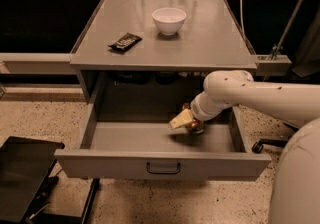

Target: Pick orange can from top drawer and place on counter

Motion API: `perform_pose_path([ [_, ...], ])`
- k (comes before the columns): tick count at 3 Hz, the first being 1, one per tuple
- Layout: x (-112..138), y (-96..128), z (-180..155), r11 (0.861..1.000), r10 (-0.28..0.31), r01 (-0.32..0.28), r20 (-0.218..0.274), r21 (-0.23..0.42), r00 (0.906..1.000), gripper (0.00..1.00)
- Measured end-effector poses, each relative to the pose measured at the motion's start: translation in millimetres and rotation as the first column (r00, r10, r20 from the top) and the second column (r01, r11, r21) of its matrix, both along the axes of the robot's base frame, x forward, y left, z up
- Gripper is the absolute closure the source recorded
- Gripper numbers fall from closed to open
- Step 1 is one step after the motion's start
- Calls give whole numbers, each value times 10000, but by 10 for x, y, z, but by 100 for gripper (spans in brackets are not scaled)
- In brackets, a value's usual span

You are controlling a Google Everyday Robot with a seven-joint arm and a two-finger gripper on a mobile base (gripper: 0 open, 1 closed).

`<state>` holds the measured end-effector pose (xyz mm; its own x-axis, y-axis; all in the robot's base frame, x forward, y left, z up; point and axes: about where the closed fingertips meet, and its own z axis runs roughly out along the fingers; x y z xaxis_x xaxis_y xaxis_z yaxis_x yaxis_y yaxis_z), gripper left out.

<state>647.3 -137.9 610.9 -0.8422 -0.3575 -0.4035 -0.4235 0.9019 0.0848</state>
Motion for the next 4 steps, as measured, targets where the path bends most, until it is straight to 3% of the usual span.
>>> perform_pose_path([
  [1, -2, -1, -8, 10000, 1, -1, -9, -20, 10000, 17],
  [4, 23, 1, 119, 9997, 148, -147, -67, 174, 9999, 87],
])
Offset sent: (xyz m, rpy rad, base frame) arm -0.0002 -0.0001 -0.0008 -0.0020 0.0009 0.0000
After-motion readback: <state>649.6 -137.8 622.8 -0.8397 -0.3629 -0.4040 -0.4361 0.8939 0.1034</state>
